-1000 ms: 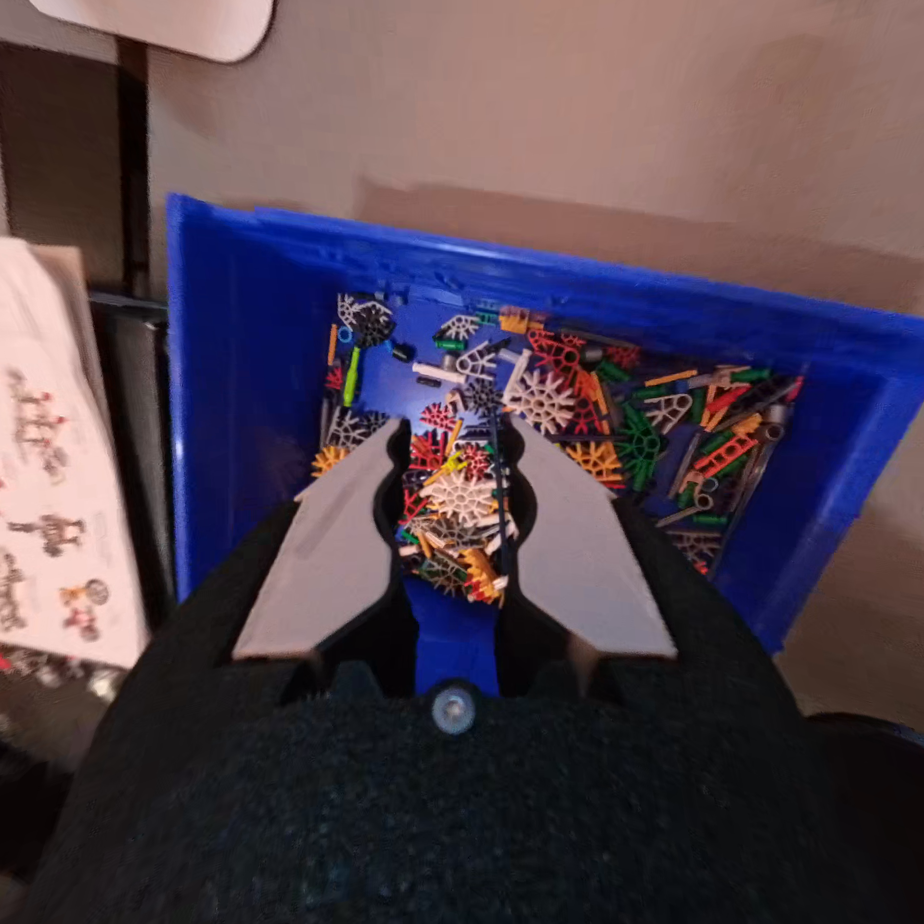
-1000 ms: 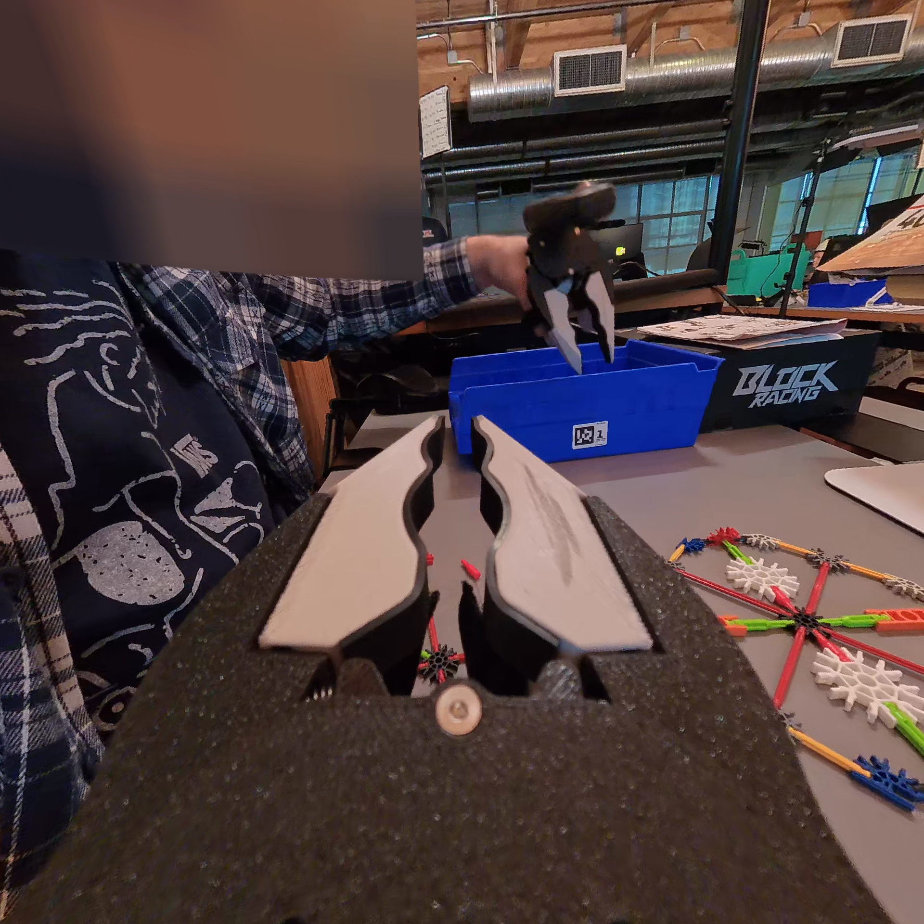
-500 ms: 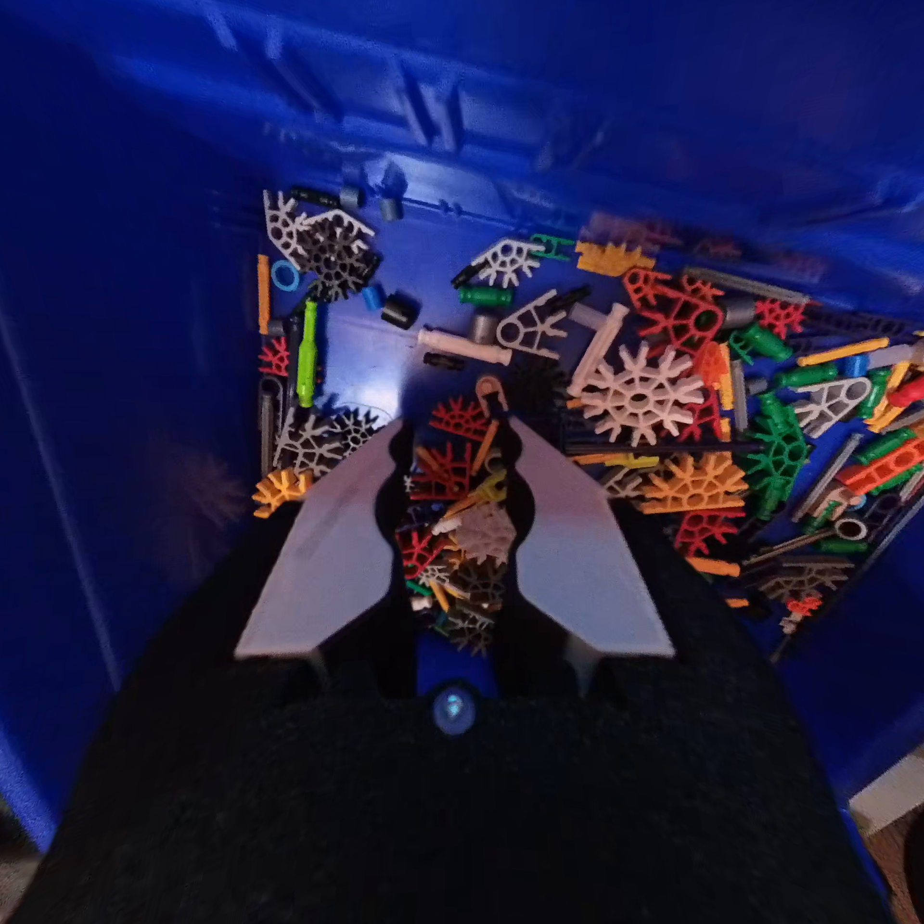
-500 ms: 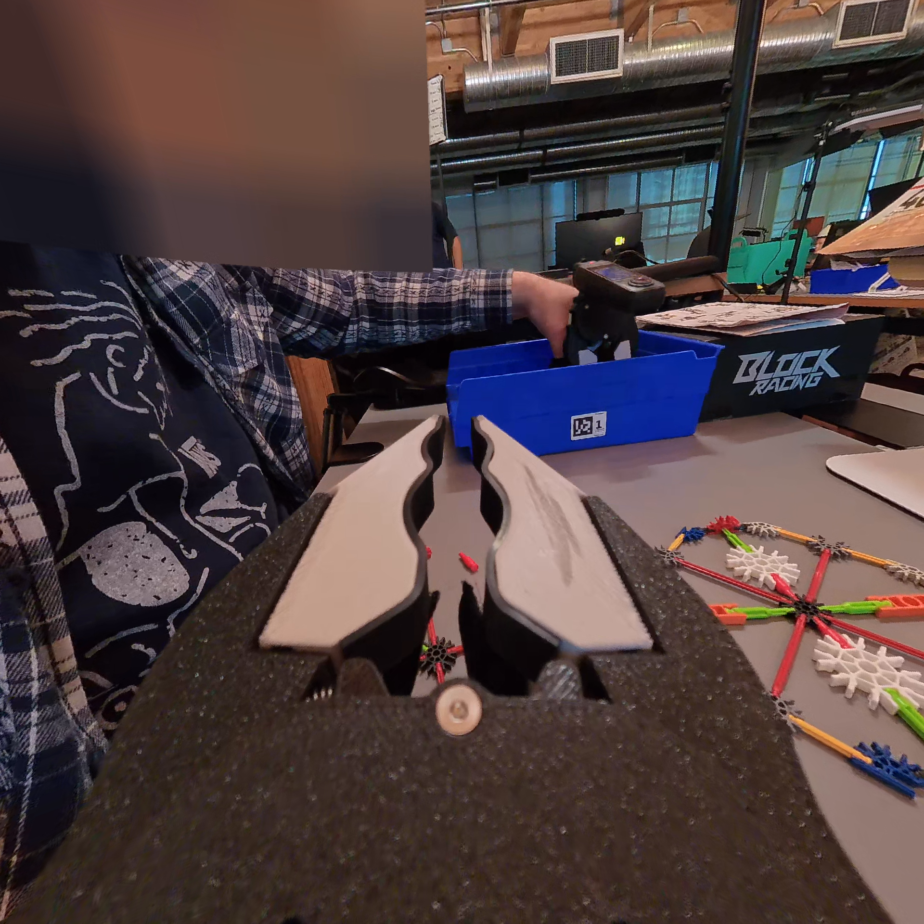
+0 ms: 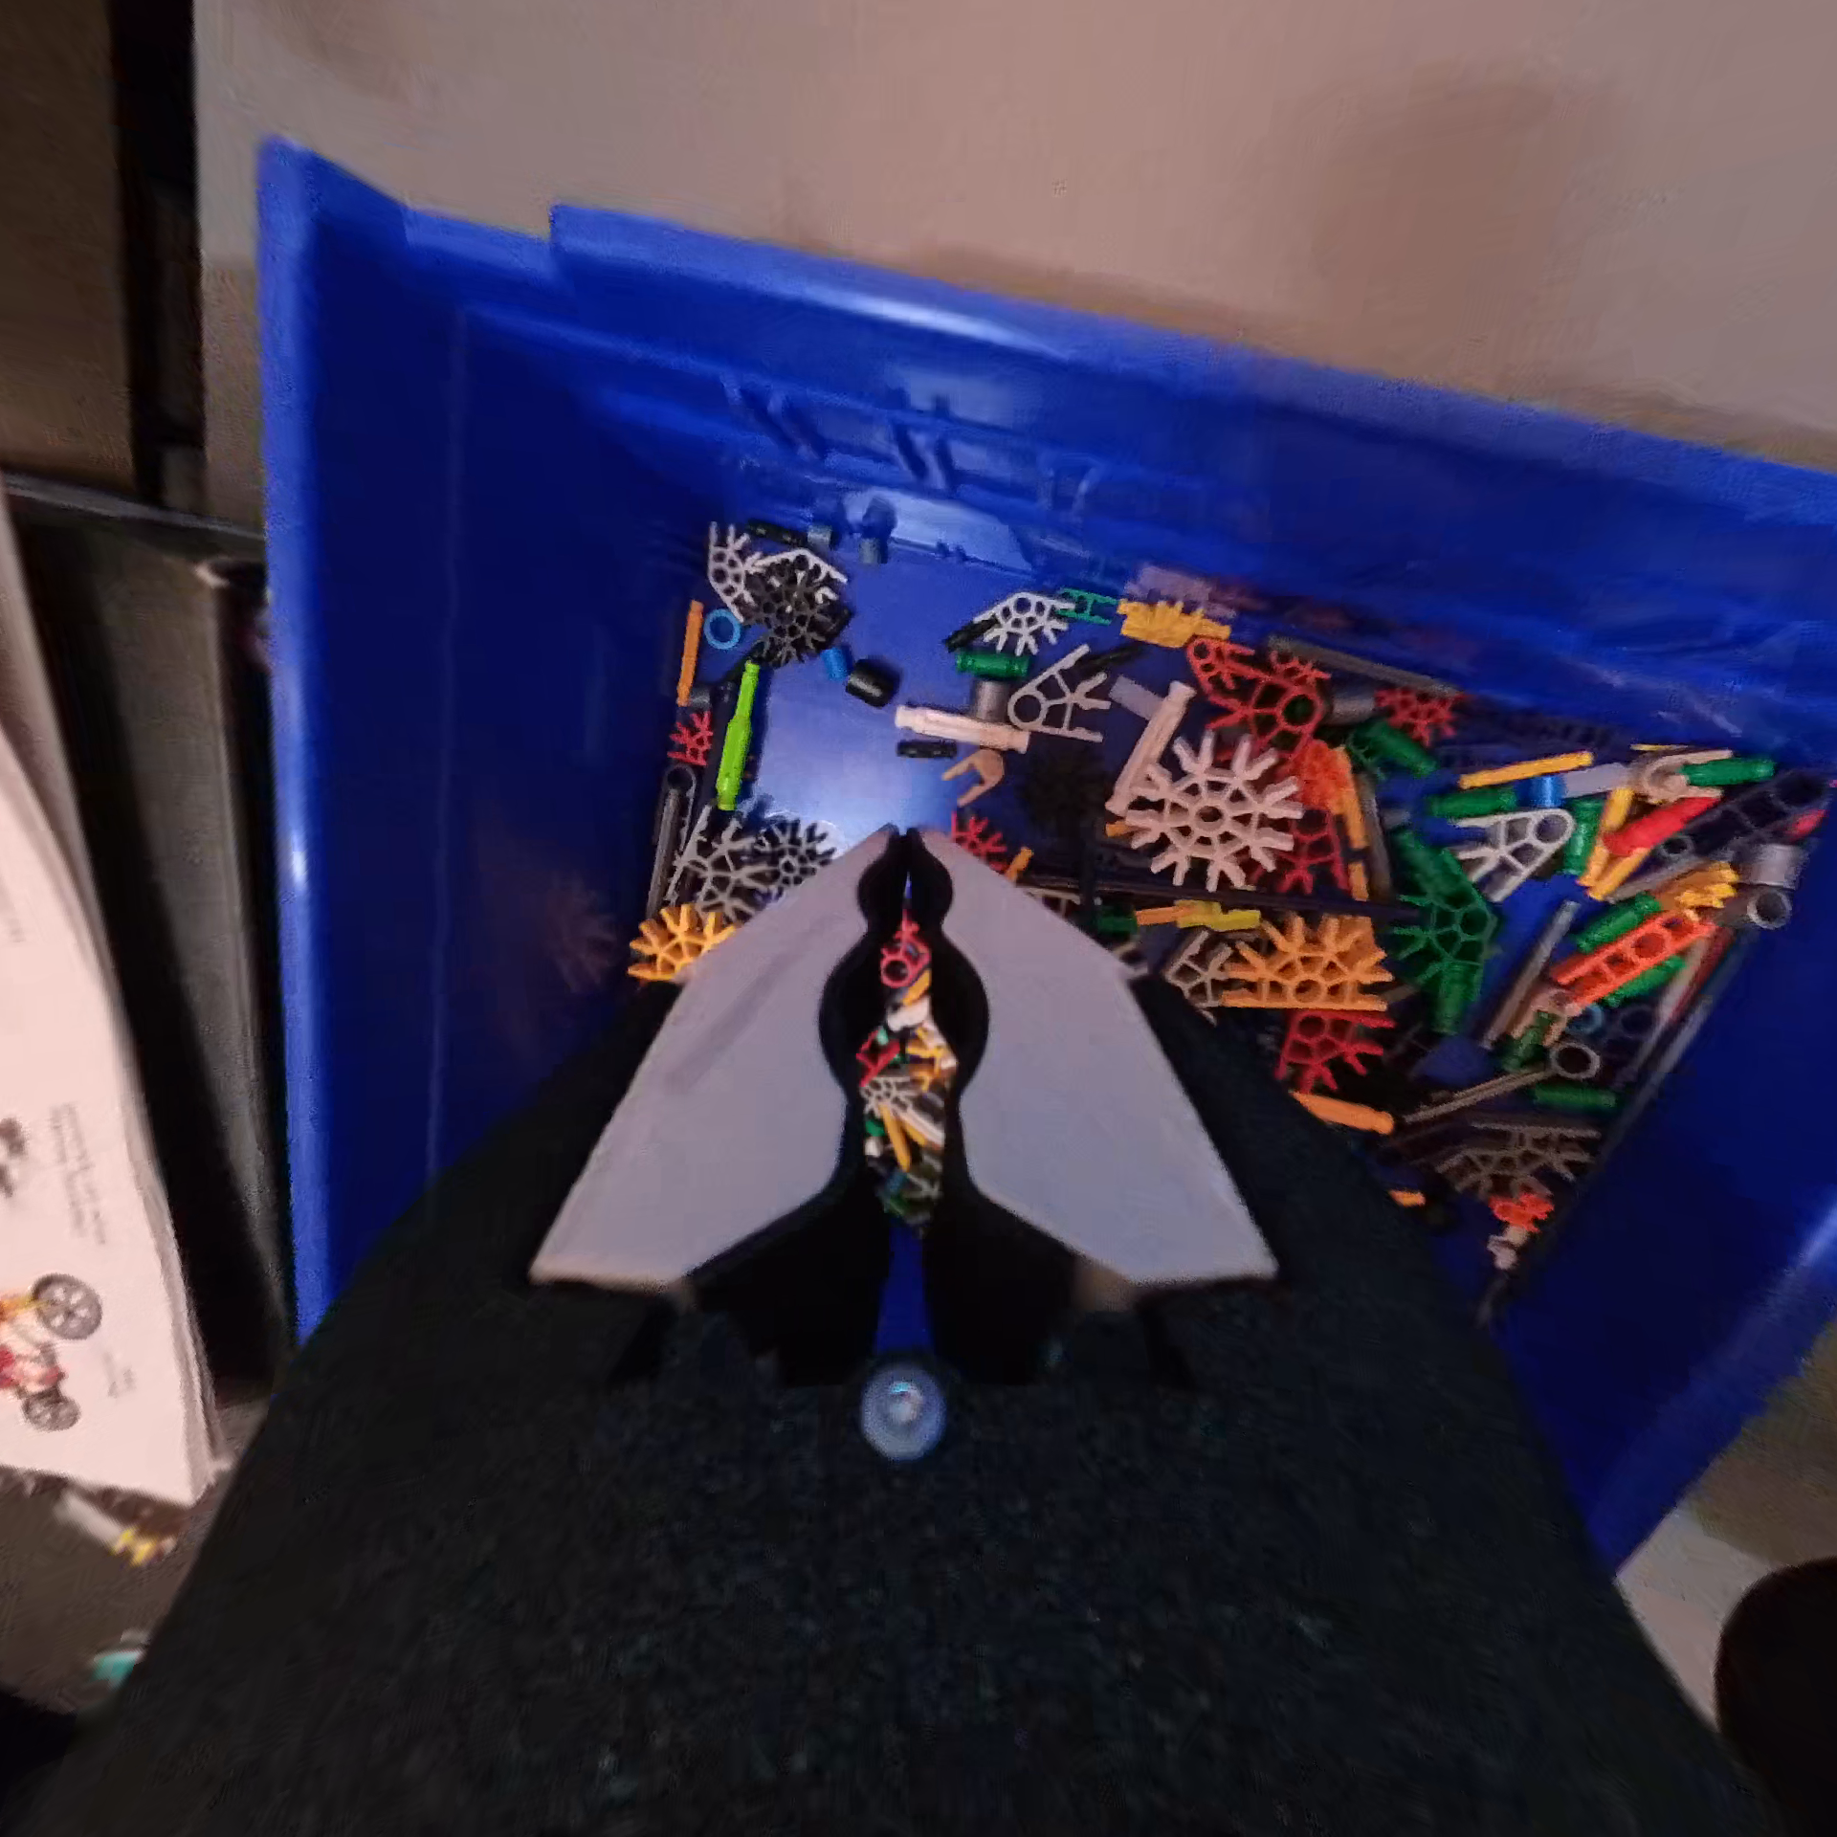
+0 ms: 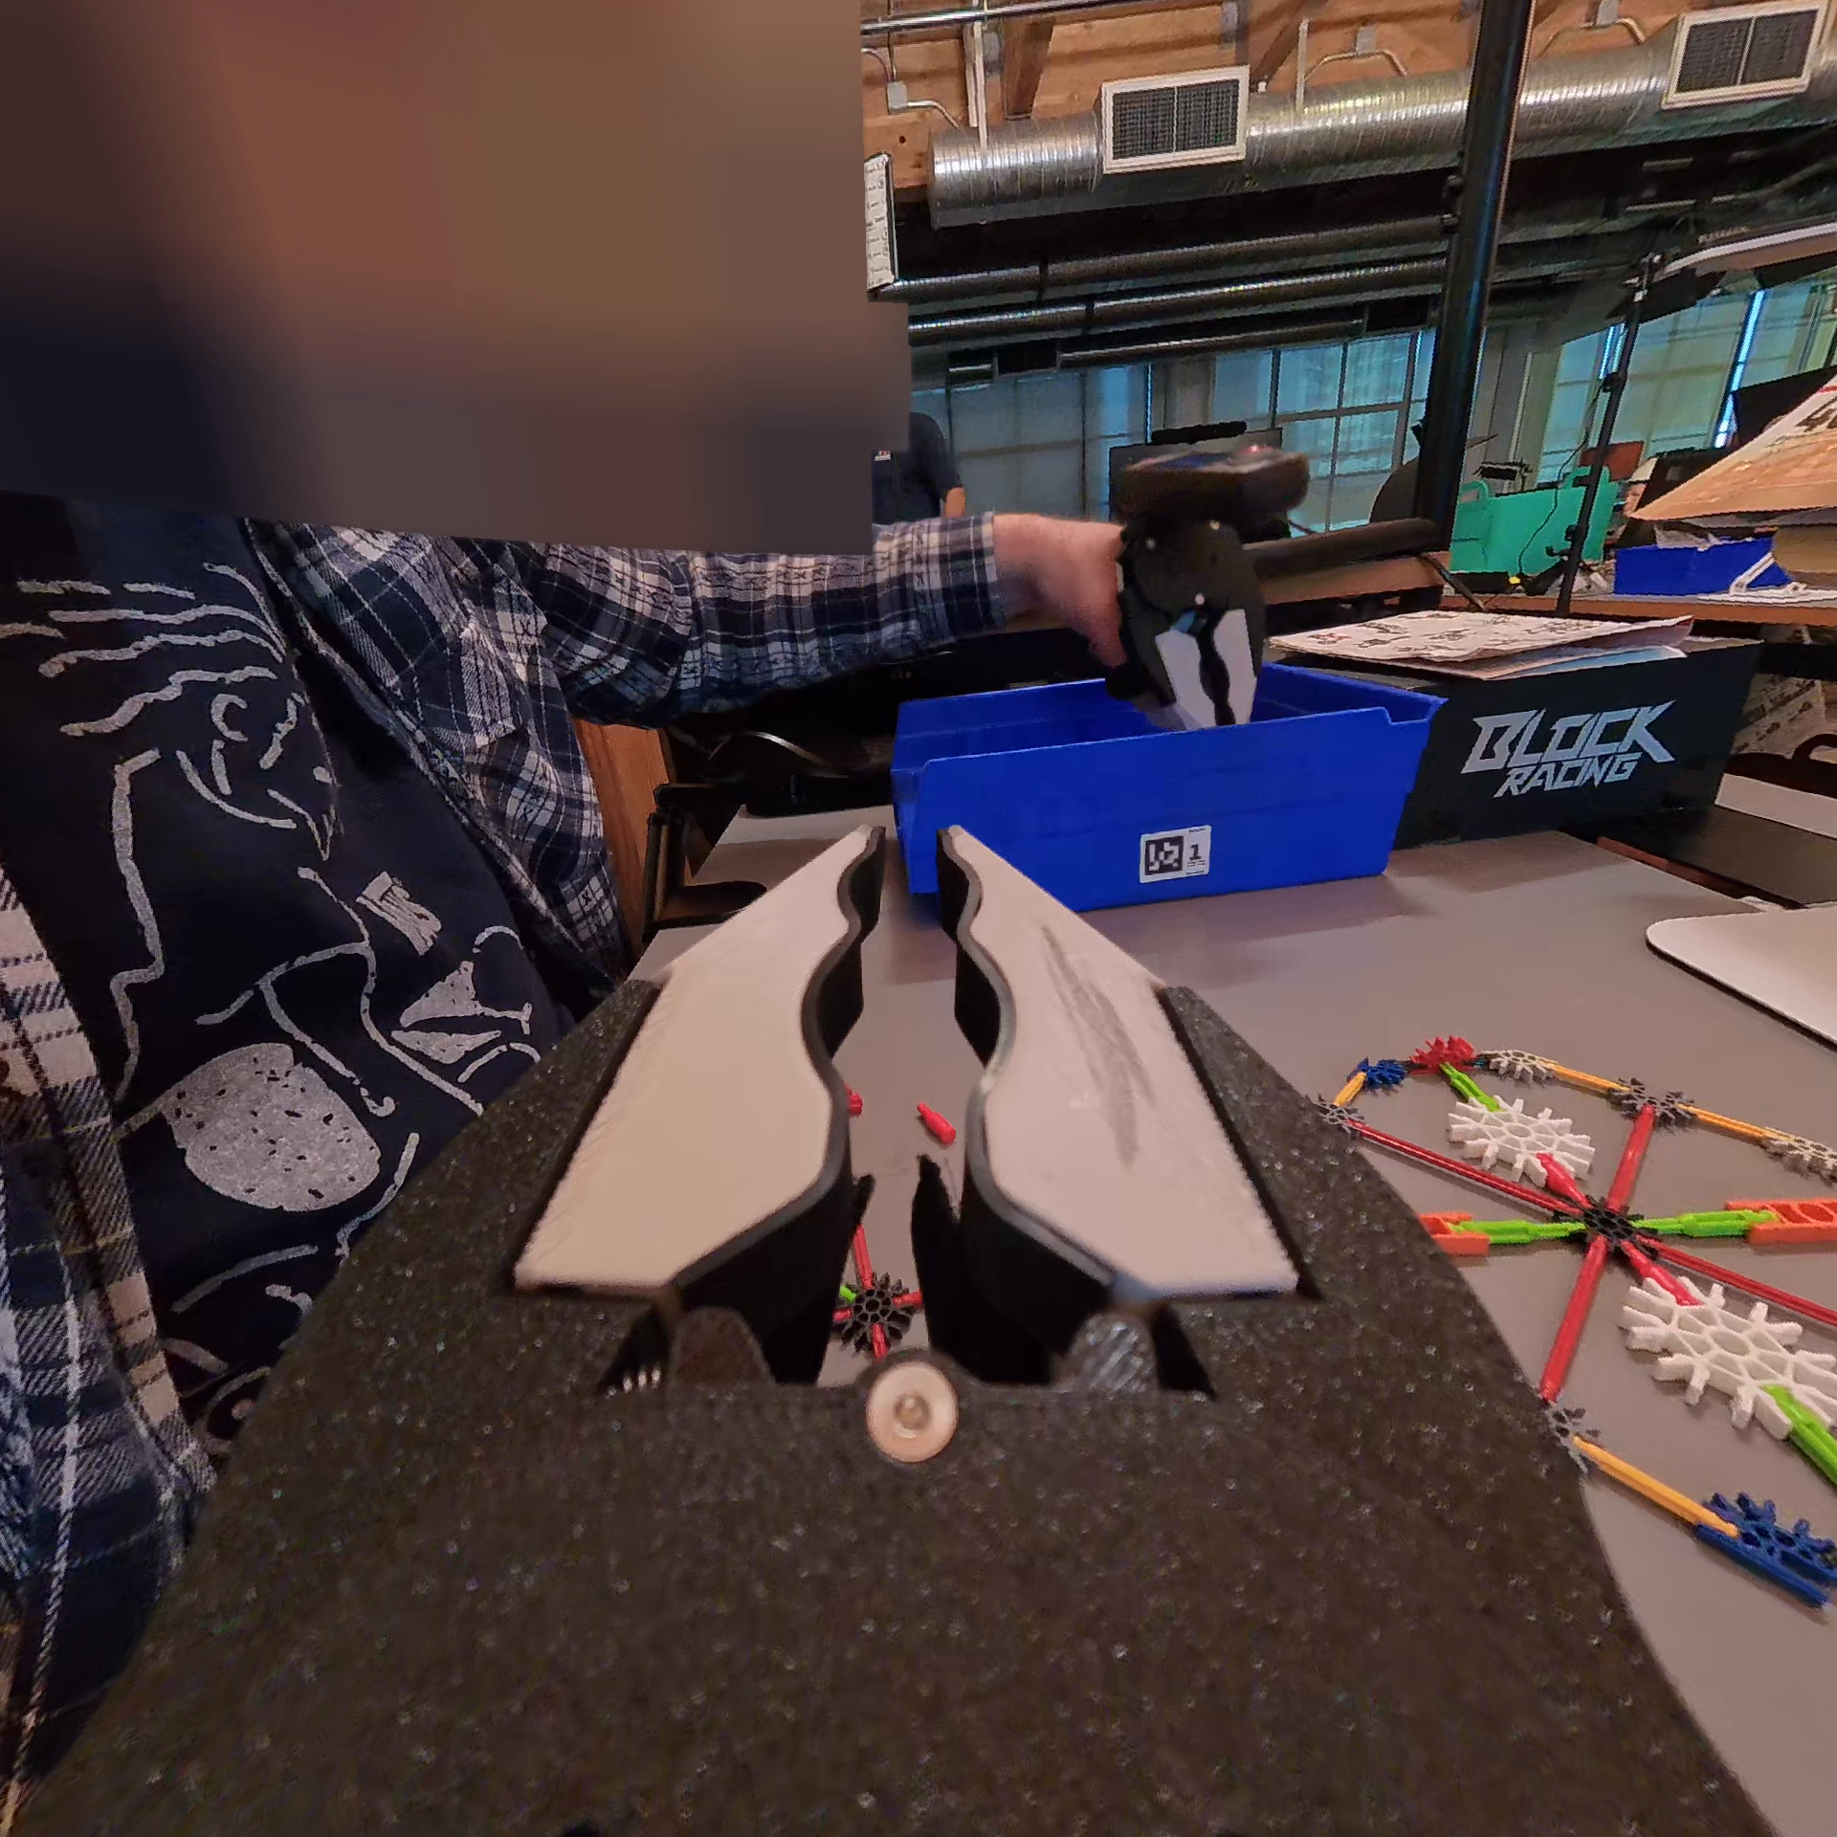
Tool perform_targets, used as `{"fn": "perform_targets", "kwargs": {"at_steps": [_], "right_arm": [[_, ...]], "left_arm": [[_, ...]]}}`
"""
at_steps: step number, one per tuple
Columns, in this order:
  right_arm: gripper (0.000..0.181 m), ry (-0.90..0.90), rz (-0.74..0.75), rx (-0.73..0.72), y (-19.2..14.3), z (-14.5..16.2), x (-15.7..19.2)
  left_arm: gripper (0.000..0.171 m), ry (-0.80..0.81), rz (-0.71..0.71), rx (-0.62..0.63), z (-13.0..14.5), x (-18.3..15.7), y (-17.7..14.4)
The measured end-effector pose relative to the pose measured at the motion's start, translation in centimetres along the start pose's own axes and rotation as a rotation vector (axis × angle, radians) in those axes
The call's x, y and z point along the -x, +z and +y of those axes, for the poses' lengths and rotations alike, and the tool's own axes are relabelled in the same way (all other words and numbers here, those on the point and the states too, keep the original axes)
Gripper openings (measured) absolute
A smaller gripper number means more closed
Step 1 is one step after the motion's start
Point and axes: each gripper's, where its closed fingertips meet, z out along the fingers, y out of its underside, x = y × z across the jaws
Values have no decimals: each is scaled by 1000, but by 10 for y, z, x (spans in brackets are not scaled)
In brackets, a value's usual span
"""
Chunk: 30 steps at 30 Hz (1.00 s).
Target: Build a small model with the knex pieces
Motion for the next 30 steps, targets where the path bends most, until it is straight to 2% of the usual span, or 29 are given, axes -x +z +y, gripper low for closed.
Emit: {"fn": "perform_targets", "kwargs": {"at_steps": [4, 6, 10, 16, 18, 24, 30], "right_arm": [[9, -5, -7, 6, 2, 0, 2], [9, -10, -7, 8, 2, 0, 3], [9, -17, -3, 6, 1, -1, 3], [9, -19, -3, 12, 2, 0, 3], [9, -19, -4, 12, 2, 0, 3], [9, -3, -14, 7, 3, 1, 3], [9, 2, -13, 0, 2, 1, 3]], "left_arm": [[4, 29, -11, 31, -1, -7, -9], [17, 27, -17, 79, 6, -7, 2], [25, 32, 19, 148, 17, -14, 29], [21, -17, 54, 170, 21, -14, 43], [12, -35, 86, 163, 22, -18, 43], [12, -85, 34, 131, 26, -14, 42], [11, -106, -30, 96, 25, -10, 17]]}}
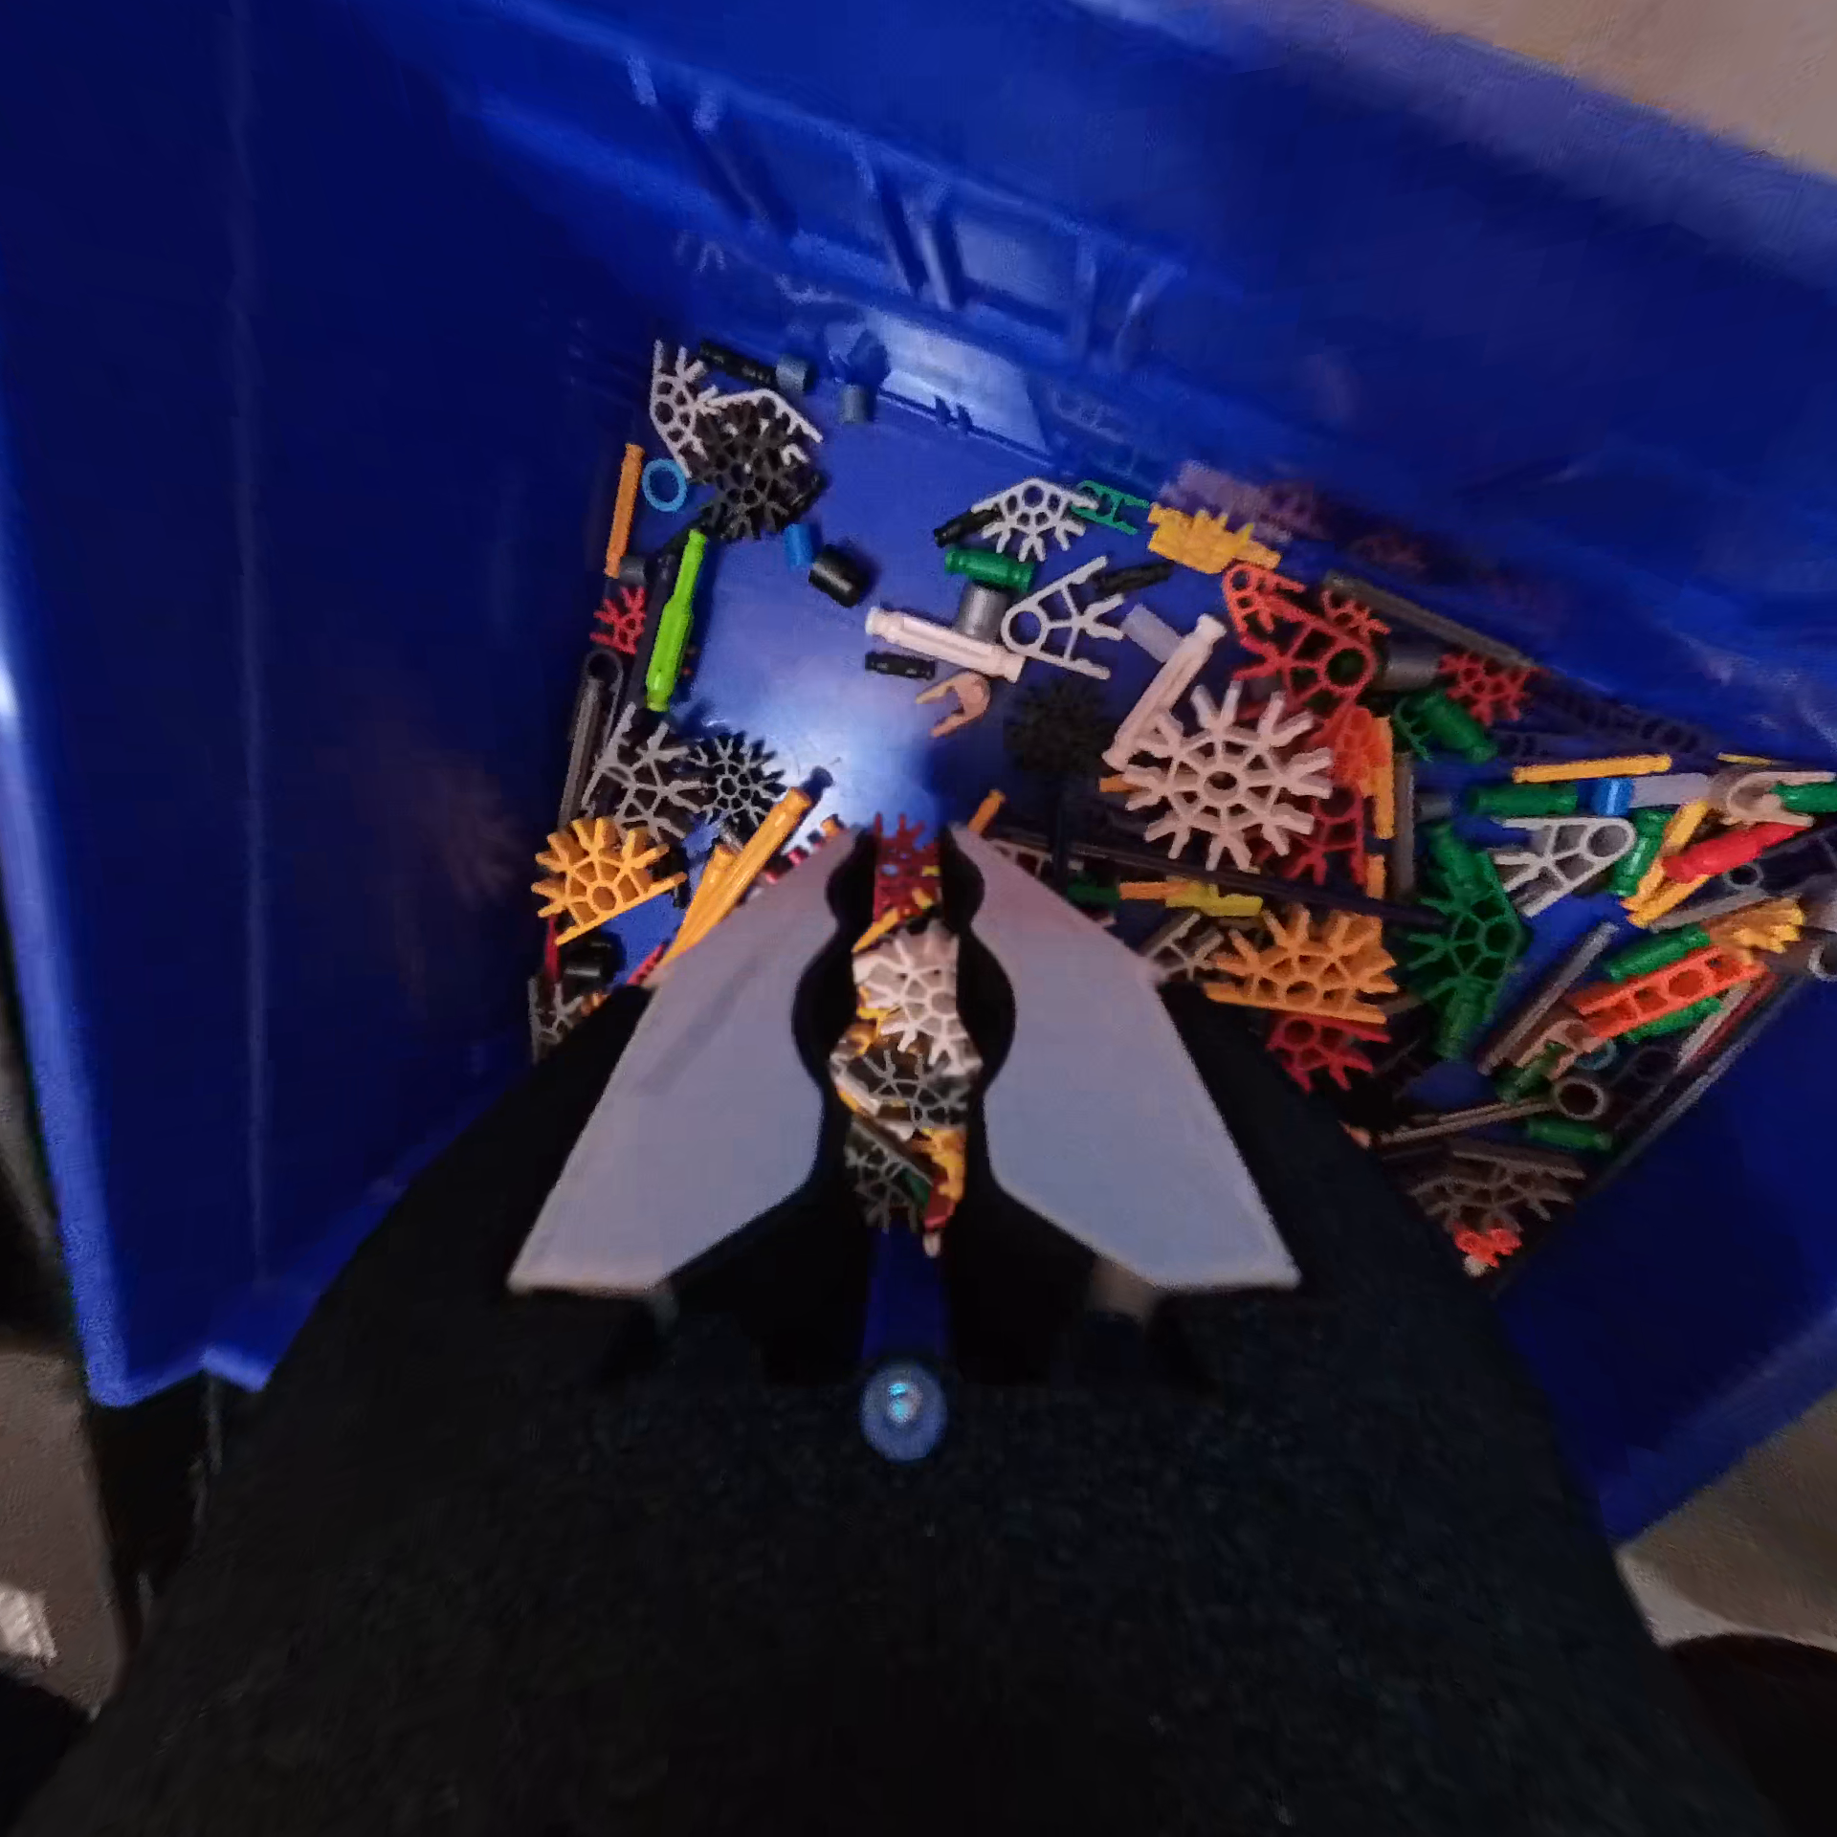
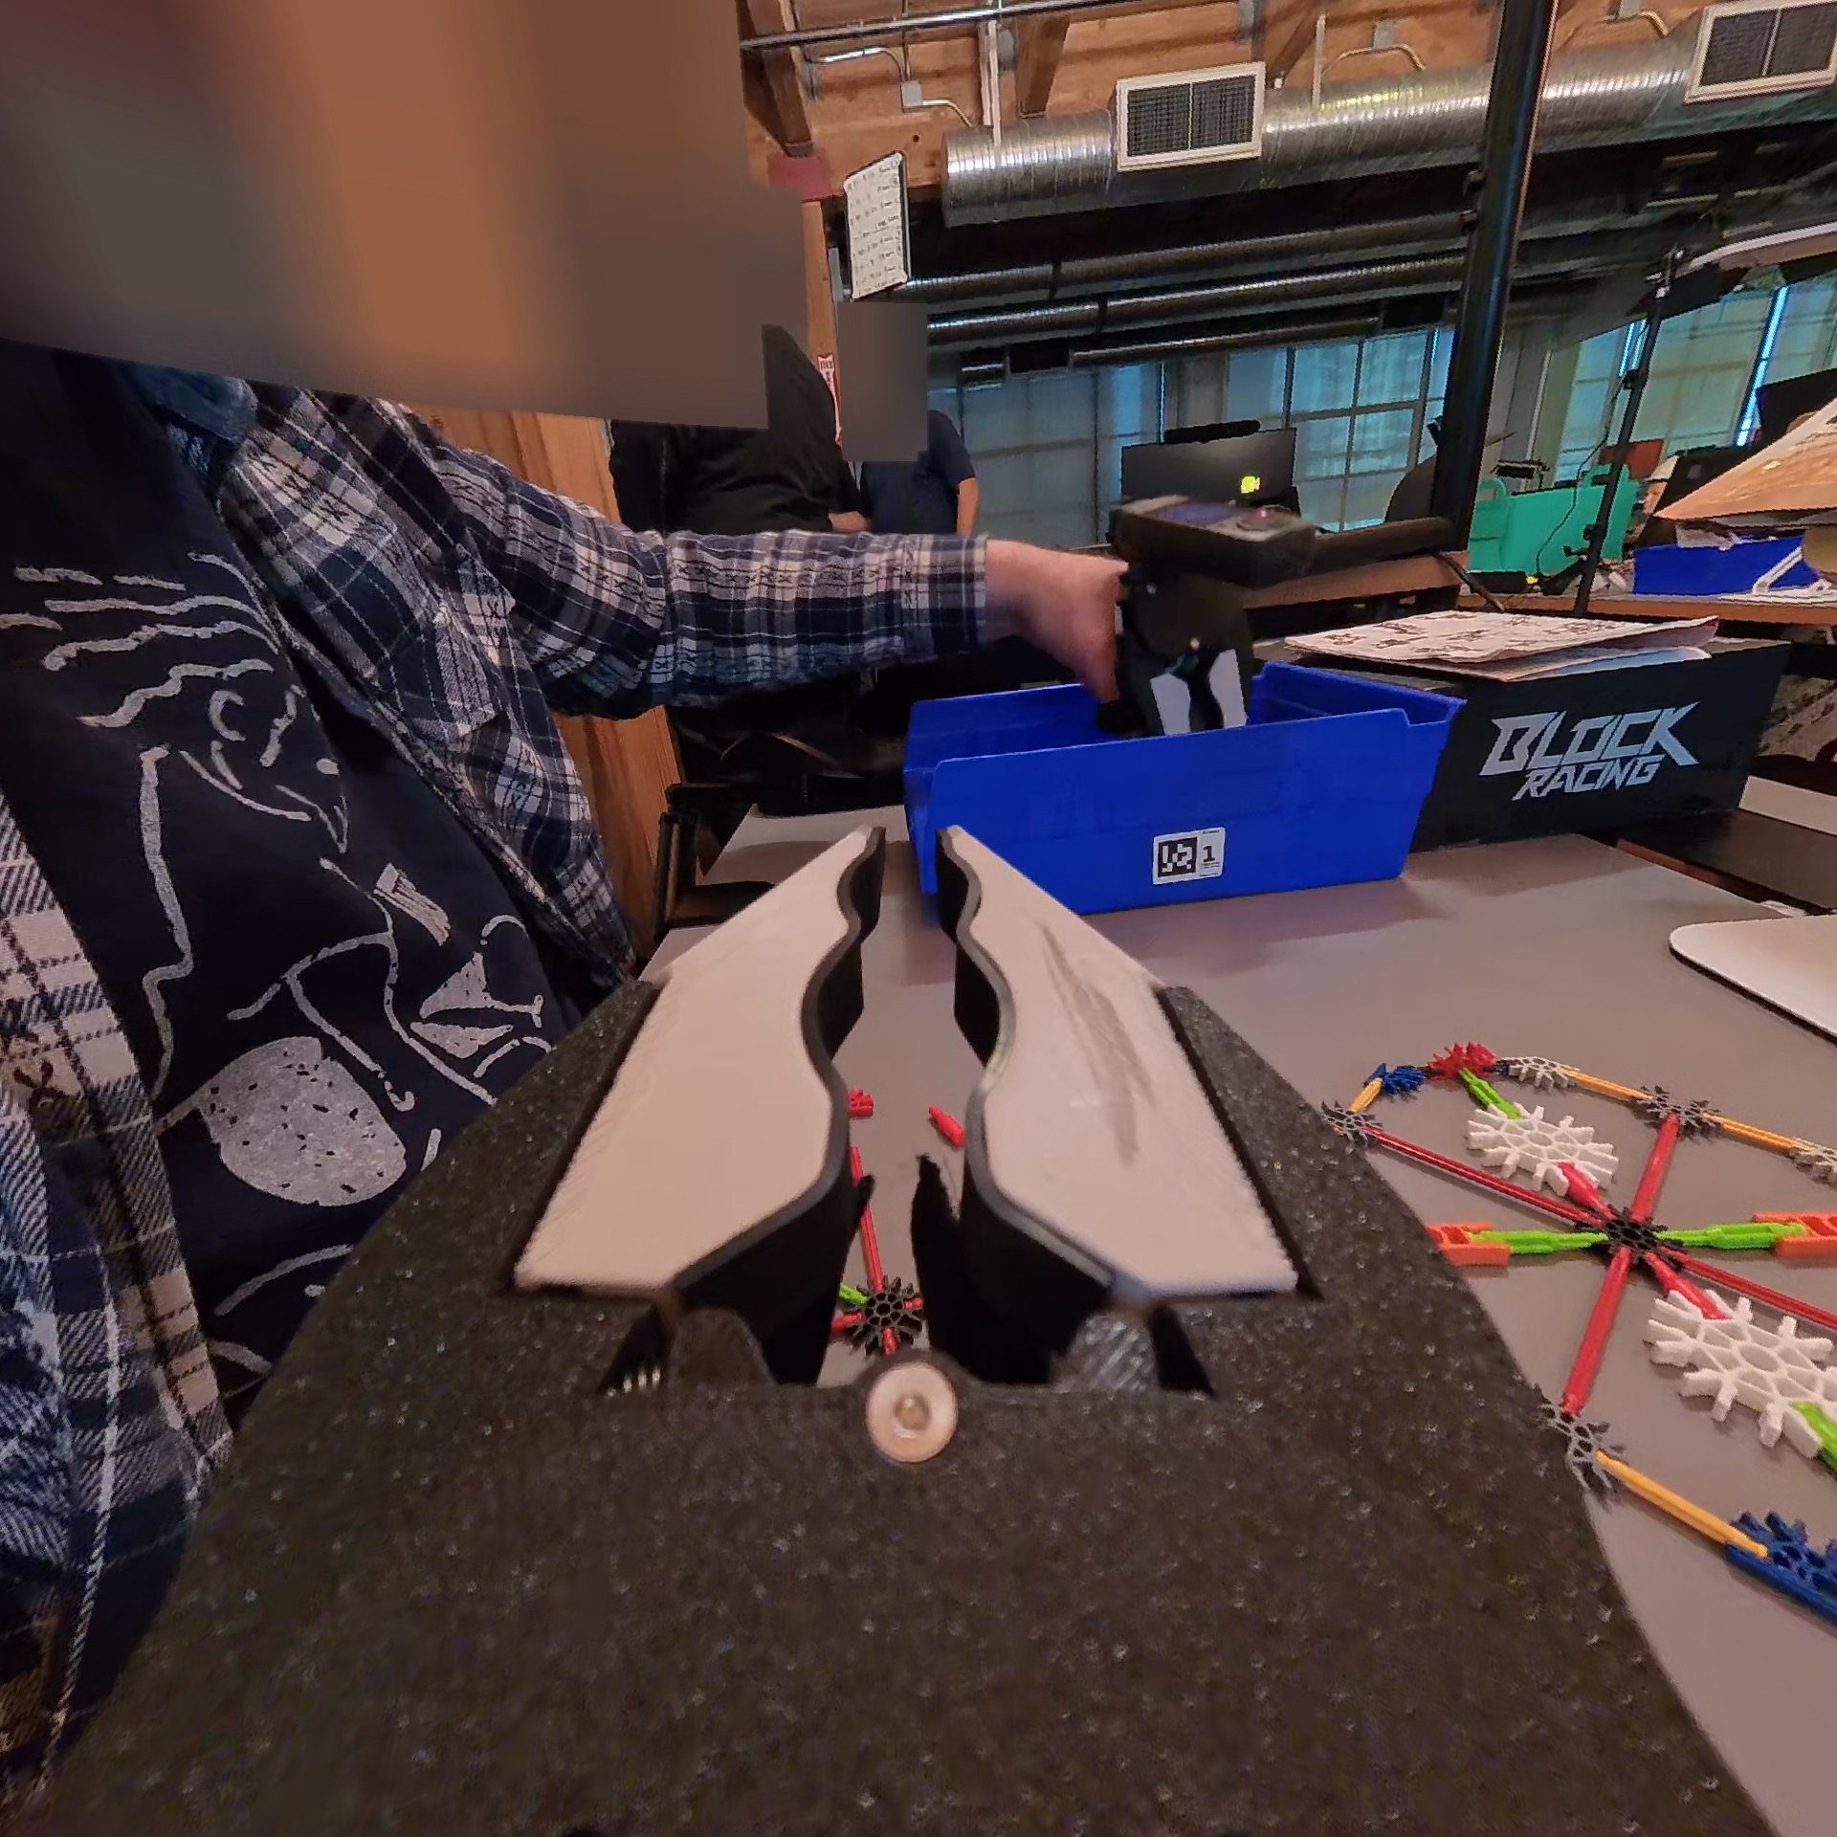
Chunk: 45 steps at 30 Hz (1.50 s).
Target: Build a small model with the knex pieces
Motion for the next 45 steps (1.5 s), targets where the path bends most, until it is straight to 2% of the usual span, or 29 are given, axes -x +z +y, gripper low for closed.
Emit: {"fn": "perform_targets", "kwargs": {"at_steps": [4, 7, 9, 12, 14, 16, 18, 22, 27, 30, 34, 37, 40, 43, 45], "right_arm": [[9, -5, 1, -4, 0, -1, 0], [9, -11, 1, -7, -1, -3, 1], [9, -18, 4, -7, -1, -4, 1], [9, -29, 10, -10, -2, -6, 2], [9, -33, 13, -10, -2, -7, 2], [9, -36, 15, -8, -2, -7, 2], [9, -41, 18, -2, -2, -6, 2], [9, -48, 23, -1, -3, -7, 2], [9, -48, 22, 5, -1, -5, 3], [9, -48, 21, 11, -1, -4, 3], [9, -47, 26, 7, -2, -5, 1], [9, -45, 27, 11, -1, -4, 1], [9, -42, 27, 11, -1, -3, 0], [9, -41, 27, 12, -1, -3, 0], [9, -41, 28, 12, -1, -3, 0]], "left_arm": [[11, 11, -51, -55, -13, -3, -39], [12, 38, -75, -125, -33, -19, -75], [10, 81, -63, -181, -52, -44, -98], [11, 191, -16, -243, -83, -104, -122], [11, 289, 28, -254, -99, -152, -123], [11, 382, 49, -234, -109, -196, -114], [11, 425, 134, -257, -118, -240, -101], [11, 447, 216, -234, -120, -287, -59], [12, 411, 297, -223, -115, -299, -28], [22, 414, 299, -194, -109, -297, -15], [35, 380, 310, -230, -112, -294, -22], [35, 397, 276, -273, -115, -289, -49], [30, 370, 161, -329, -115, -254, -91], [26, 269, 11, -380, -106, -187, -126], [23, 189, -68, -386, -93, -139, -135]]}}
